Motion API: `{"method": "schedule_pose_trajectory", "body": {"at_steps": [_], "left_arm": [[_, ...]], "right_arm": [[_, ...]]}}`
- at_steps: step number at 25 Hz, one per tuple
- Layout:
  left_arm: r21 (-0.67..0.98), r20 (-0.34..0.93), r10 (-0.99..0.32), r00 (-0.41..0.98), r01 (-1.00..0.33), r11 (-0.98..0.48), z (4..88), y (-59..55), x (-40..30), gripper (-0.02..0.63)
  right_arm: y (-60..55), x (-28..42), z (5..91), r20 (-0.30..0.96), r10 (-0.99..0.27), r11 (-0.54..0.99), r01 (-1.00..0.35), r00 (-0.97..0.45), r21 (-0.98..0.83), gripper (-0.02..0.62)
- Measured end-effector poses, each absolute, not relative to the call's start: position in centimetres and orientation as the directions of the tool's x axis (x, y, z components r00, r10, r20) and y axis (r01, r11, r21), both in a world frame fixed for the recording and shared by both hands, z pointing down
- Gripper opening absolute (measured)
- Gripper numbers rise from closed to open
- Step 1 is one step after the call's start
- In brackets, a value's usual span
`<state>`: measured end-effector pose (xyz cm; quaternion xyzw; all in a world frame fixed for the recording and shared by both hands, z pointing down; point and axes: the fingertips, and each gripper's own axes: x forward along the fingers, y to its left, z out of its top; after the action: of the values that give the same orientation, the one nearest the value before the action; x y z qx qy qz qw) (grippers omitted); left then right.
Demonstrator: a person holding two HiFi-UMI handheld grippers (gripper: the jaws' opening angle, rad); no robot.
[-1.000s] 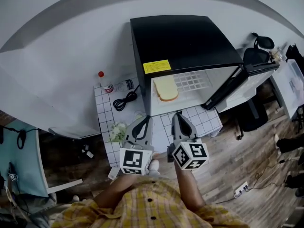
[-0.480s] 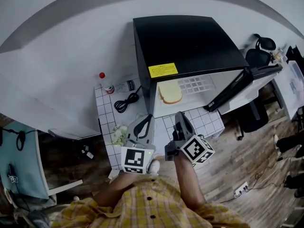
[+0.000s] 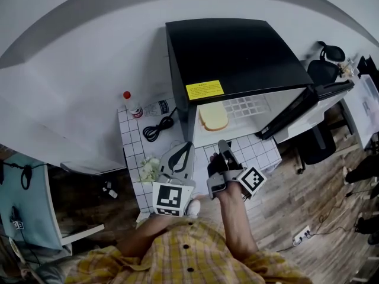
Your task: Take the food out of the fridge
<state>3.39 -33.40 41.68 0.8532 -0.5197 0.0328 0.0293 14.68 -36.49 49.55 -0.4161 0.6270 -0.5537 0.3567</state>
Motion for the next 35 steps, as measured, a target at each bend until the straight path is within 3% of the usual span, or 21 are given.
{"method": "schedule_pose_trajectory", "body": {"at_steps": [7, 9, 12, 16, 21, 35], "left_arm": [[0.011, 0.087, -0.877, 0.473, -0.880, -0.474, 41.6, -33.6, 4.0, 0.006], [0.013, 0.089, -0.874, 0.478, -0.878, -0.479, 41.7, -33.6, 4.2, 0.006], [0.016, 0.092, -0.873, 0.479, -0.877, -0.480, 41.9, -33.7, 4.2, 0.008], [0.020, 0.092, -0.874, 0.477, -0.878, -0.477, 41.9, -33.9, 4.2, 0.008], [0.023, 0.091, -0.867, 0.490, -0.871, -0.490, 41.9, -33.8, 4.7, 0.008], [0.021, 0.101, -0.864, 0.493, -0.869, -0.494, 42.1, -33.5, 4.5, 0.008]], "right_arm": [[-37.6, 14.5, 51.1, -0.053, -0.924, 0.013, 0.107, -0.378, -0.994, 0.009], [-38.1, 14.4, 51.3, -0.073, -0.923, 0.016, 0.152, -0.378, -0.988, 0.042], [-38.7, 14.2, 52.0, -0.065, -0.920, 0.008, 0.148, -0.387, -0.989, 0.127], [-39.3, 14.1, 53.0, -0.040, -0.919, -0.013, 0.133, -0.392, -0.991, 0.167], [-40.4, 14.2, 54.3, -0.026, -0.924, -0.041, 0.167, -0.381, -0.985, 0.194], [-44.6, 13.5, 56.1, 0.012, -0.926, -0.048, 0.086, -0.378, -0.995, 0.243]]}}
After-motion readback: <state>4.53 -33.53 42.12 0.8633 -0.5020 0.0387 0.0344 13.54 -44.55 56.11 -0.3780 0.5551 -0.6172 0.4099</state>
